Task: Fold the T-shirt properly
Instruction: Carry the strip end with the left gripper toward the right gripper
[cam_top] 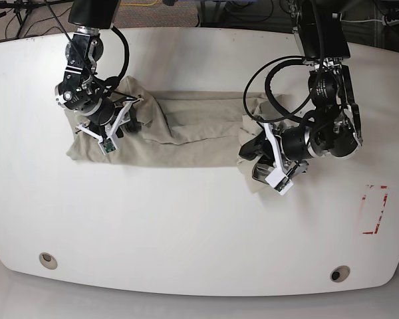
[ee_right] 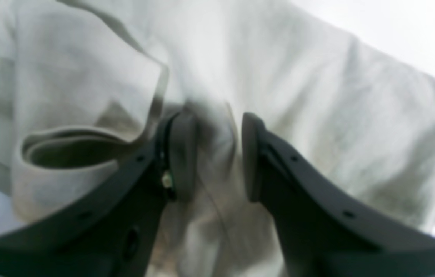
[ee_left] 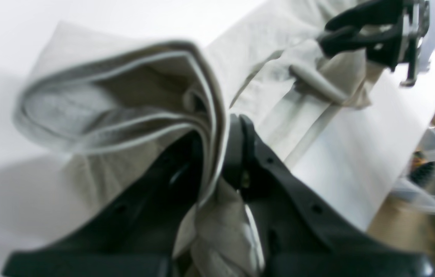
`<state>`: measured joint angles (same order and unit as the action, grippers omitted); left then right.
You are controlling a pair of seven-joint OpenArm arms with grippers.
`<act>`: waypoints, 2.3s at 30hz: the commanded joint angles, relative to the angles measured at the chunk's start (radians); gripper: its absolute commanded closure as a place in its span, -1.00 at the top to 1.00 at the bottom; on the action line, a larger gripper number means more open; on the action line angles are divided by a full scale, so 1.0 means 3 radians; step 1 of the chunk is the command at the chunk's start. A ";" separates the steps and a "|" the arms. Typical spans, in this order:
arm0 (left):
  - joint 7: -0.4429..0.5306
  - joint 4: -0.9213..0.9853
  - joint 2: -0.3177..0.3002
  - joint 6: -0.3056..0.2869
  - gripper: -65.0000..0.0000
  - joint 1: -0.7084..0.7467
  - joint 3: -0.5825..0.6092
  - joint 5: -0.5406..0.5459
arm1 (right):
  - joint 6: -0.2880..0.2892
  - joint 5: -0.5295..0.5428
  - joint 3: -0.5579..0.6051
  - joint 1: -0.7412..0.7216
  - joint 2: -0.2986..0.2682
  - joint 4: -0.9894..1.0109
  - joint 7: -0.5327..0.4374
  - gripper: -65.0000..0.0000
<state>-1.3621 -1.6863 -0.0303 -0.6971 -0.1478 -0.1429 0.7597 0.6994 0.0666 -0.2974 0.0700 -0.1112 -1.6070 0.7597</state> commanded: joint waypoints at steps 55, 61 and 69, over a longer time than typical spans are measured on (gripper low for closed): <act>0.0978 0.0156 -0.0438 -0.0003 -0.77 0.0127 0.0525 -0.0714 | -0.0004 0.0021 -0.0004 -0.0093 0.0123 -0.0538 0.0145 -0.44; 0.1372 0.0519 -0.0433 -0.0003 -0.87 0.0188 0.0571 -0.1128 | -0.0004 0.0011 -0.0004 -0.0093 0.0179 -0.0875 0.0309 -0.44; 0.1668 0.1138 -0.0449 -0.0003 -0.87 0.0153 0.0576 -0.1272 | -0.0004 0.0006 -0.0029 -0.0067 0.0153 -0.0998 0.0370 -0.44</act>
<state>-0.8600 -1.3727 -0.1566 -0.6975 -0.0811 0.0288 0.3901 0.6994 0.0559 -0.3035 0.0593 -0.0586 -1.8839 0.8875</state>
